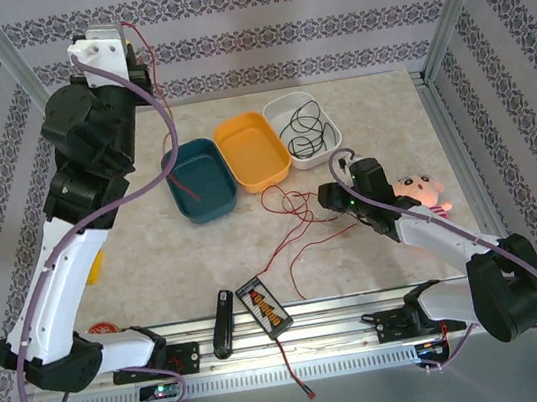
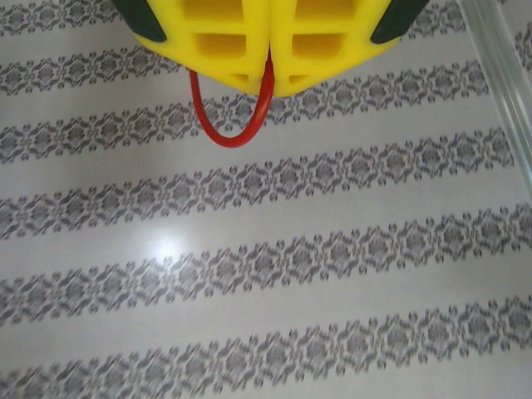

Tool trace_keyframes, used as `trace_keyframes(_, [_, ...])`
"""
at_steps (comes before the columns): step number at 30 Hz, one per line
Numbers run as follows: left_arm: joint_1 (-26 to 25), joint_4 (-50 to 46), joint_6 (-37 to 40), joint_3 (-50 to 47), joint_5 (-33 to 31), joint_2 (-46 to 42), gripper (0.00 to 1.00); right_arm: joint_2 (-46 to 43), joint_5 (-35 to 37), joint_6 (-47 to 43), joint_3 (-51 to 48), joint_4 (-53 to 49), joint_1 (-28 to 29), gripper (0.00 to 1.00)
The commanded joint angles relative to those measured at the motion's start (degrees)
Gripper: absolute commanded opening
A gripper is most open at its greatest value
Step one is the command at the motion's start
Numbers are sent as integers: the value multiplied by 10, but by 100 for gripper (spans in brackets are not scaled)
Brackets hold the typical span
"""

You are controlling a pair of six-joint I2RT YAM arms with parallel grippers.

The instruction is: Untangle the cables

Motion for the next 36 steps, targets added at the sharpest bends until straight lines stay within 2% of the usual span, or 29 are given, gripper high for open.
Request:
trace_keyframes(1, [31,-18,-62,-11,32,-5,0,-22,-8,6,13,-12,-5,51])
trace_keyframes(8, [63,-13,-91,-35,48,-3,0,-55,2,2,14,-30,-5,59])
trace_keyframes(9, [69,-15,-96,-37,49,-1,0,-57,1,2,14,-33,-5,72])
trace_keyframes(10, [73,-15,-101,-39,51,1,0,-59,1,0,14,-34,-5,97])
trace_keyframes(11, [77,-15,-104,-41,52,3,0,-62,0,2,14,-36,-5,98])
trace_keyframes(25, [95,-31,-127,-84,51,16,0,-106,41,-4,18,-77,-6,98])
trace_keyframes(36, [115,-37,-138,-118,51,34,0,-107,49,0,15,-82,-6,98])
